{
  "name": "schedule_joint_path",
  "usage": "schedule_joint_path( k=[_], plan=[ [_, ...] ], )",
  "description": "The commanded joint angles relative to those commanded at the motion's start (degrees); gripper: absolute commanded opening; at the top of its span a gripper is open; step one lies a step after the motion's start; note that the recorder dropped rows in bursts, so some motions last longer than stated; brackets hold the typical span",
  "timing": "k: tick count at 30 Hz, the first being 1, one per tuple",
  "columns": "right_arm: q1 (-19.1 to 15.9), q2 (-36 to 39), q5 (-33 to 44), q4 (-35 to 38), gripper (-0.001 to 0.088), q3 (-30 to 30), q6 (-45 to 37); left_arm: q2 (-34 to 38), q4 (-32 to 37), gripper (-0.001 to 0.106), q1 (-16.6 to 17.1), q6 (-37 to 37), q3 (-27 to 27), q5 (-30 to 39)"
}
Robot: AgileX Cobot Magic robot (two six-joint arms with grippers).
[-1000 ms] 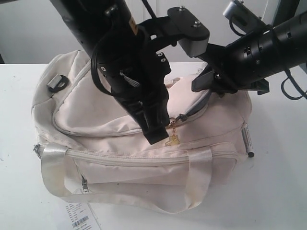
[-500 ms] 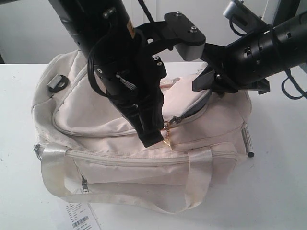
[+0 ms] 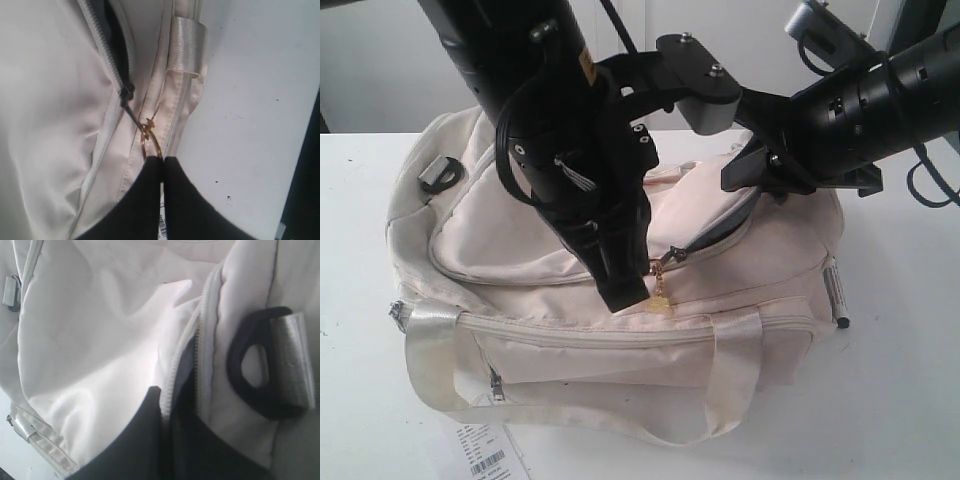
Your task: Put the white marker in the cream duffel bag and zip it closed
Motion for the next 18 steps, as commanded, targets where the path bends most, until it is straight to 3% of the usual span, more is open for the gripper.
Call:
schedule_joint_path(
  k=[18],
  plan=[
    [0.00, 0.00, -0.60, -0.10, 0.0000, 0.00, -0.84, 0.00, 4.96, 0.000, 0.00, -0.89, 0.00, 0.72]
  ],
)
